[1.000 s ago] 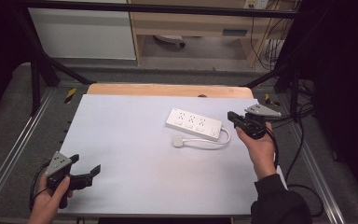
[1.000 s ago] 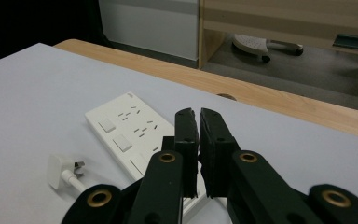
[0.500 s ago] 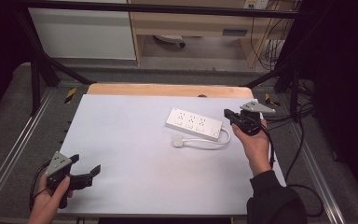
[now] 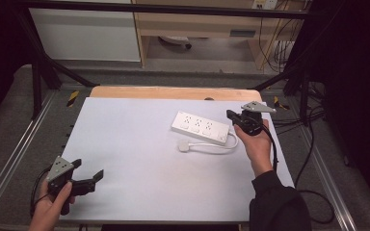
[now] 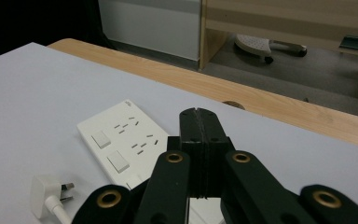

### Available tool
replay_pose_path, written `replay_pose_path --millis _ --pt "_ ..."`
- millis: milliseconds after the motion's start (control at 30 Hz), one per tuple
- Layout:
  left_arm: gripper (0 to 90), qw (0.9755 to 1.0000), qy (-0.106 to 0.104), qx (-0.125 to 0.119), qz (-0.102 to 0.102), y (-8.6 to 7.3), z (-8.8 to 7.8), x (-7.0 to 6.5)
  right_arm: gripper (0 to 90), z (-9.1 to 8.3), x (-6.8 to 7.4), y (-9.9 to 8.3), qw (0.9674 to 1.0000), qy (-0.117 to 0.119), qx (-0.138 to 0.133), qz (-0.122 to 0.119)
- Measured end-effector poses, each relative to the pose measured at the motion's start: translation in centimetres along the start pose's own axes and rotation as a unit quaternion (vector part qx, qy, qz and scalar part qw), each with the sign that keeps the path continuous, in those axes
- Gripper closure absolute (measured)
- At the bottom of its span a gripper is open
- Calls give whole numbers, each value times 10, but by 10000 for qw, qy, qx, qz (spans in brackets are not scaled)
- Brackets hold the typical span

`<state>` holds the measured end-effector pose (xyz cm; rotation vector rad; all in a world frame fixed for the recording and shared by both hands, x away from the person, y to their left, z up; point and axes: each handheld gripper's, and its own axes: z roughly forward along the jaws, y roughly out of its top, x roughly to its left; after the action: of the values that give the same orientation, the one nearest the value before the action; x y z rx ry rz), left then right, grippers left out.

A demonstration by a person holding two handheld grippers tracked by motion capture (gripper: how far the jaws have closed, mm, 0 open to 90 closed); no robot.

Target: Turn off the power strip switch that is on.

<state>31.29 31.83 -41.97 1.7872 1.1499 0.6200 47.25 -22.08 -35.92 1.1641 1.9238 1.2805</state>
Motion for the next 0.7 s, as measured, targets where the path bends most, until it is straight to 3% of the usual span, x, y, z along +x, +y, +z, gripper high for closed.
replay_pose_path --millis 700 --pt "61 10000 0 -6 -2 0 0 1 900 23 -1 -7 9997 42 252 -18"
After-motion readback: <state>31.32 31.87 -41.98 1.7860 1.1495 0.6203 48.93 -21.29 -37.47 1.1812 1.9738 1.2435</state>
